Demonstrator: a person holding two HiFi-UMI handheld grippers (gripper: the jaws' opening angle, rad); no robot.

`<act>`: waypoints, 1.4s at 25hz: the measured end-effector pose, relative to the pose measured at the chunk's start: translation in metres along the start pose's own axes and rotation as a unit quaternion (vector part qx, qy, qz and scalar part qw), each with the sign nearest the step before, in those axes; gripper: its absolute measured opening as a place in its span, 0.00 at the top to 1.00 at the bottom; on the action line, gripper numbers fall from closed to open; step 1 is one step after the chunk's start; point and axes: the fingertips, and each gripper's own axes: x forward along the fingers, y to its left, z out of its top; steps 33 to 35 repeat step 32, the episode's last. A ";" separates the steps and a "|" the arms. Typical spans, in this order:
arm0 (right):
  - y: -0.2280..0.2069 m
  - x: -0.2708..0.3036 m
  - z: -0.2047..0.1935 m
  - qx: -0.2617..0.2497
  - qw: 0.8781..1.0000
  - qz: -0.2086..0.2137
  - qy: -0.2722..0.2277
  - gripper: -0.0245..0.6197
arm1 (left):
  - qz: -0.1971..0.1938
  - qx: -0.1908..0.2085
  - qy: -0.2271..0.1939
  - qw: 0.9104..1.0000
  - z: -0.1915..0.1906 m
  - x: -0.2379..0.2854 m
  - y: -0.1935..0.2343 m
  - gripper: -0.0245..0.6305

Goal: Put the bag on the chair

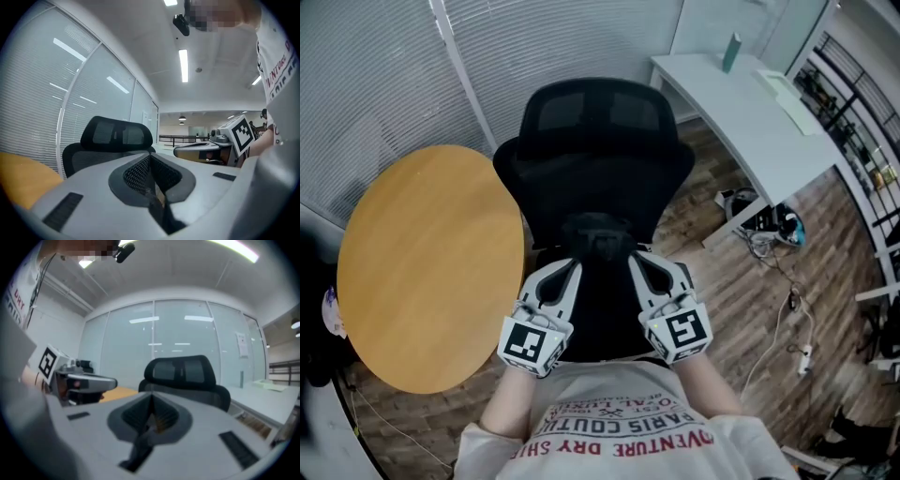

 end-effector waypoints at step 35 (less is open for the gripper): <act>0.035 -0.033 0.032 -0.031 0.999 0.002 -0.042 0.92 | 0.003 0.023 -0.016 1.000 0.037 -0.032 -0.020 0.91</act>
